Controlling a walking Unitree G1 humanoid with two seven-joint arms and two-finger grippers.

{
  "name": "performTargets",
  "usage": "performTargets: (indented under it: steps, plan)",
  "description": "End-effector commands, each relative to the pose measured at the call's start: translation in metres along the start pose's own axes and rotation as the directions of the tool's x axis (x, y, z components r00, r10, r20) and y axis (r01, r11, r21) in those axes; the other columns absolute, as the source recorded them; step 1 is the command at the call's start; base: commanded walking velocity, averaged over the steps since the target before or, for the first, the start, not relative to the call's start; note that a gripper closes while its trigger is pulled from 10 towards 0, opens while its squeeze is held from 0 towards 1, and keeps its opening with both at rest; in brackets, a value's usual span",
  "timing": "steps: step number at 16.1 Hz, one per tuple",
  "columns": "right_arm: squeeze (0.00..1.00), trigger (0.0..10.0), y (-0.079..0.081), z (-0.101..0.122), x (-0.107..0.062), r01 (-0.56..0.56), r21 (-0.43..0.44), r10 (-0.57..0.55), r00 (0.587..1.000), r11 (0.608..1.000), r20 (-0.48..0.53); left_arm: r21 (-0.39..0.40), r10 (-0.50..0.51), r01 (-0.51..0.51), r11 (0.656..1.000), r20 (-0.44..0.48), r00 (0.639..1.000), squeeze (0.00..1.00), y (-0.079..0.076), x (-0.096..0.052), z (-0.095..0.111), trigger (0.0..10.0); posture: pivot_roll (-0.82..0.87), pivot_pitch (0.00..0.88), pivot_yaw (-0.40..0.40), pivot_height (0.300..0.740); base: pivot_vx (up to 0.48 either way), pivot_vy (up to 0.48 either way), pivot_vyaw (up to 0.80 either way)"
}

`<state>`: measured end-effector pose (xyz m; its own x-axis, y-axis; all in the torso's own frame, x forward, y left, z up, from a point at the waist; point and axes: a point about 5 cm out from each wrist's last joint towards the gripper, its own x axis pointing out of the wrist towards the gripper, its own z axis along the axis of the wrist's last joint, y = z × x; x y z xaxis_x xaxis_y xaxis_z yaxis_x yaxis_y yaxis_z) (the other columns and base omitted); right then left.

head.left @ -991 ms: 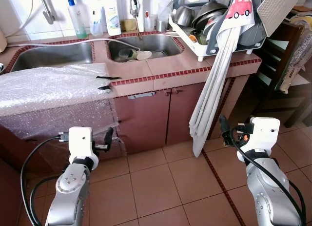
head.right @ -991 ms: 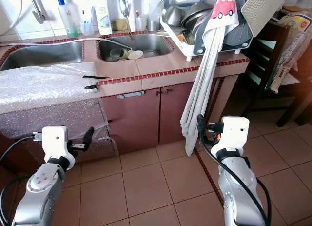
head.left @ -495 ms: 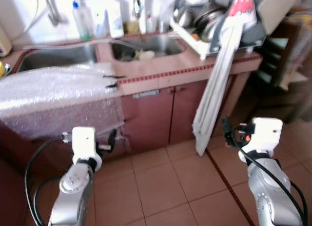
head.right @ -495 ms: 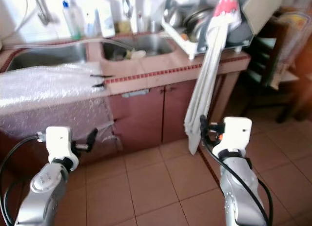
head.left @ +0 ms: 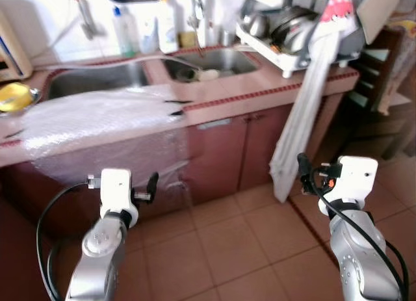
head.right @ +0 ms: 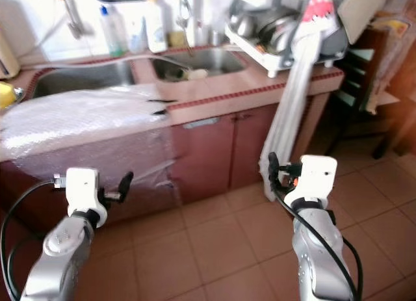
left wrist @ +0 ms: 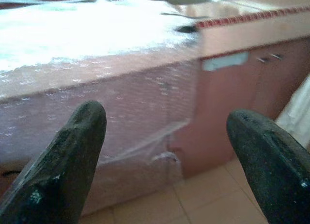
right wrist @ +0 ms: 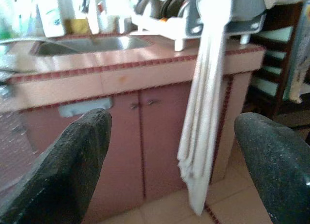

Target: Kitchen organization

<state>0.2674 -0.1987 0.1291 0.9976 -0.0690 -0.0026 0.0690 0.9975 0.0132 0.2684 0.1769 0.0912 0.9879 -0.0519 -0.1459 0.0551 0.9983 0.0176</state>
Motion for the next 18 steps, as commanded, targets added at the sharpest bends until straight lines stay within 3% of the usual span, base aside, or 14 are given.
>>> performTargets:
  steps: [1, 7, 10, 16, 18]
  plan:
    - [0.00, 10.0, 0.005, 0.003, 0.002, -0.014, 0.001, 0.014, 1.000, 1.000, 0.012, -0.034, -0.025, 0.026, 0.999, 0.007, 1.000, 0.00, 0.003, -0.001, 0.005, 10.0, -0.07, 0.010, 0.018, 0.740, 0.000, 0.000, 0.00]
    - [0.00, 10.0, 0.001, 0.006, 0.007, -0.031, -0.032, 0.032, 0.999, 0.999, 0.021, -0.037, -0.040, 0.042, 0.998, 0.051, 0.998, 0.00, -0.002, 0.001, 0.011, 10.0, -0.07, 0.000, 0.008, 0.740, 0.000, 0.000, 0.00]
    - [0.00, 10.0, 0.006, 0.008, 0.007, -0.061, -0.053, 0.063, 0.997, 0.997, 0.037, -0.041, -0.046, 0.049, 0.998, 0.057, 0.997, 0.00, -0.004, 0.001, 0.011, 10.0, -0.07, 0.000, 0.007, 0.740, 0.092, 0.000, 0.00]
    - [0.00, 10.0, 0.013, 0.011, 0.006, -0.099, -0.085, 0.105, 0.993, 0.991, 0.058, -0.046, -0.046, 0.049, 0.998, 0.057, 0.997, 0.00, -0.004, 0.003, 0.012, 10.0, -0.07, 0.000, 0.012, 0.740, 0.358, 0.000, 0.00]
    - [0.00, 10.0, 0.013, 0.011, 0.007, -0.096, -0.088, 0.101, 0.993, 0.991, 0.058, -0.046, -0.042, 0.045, 0.998, 0.062, 0.997, 0.00, -0.004, 0.003, 0.012, 10.0, -0.07, 0.000, 0.012, 0.740, 0.366, 0.000, 0.59]
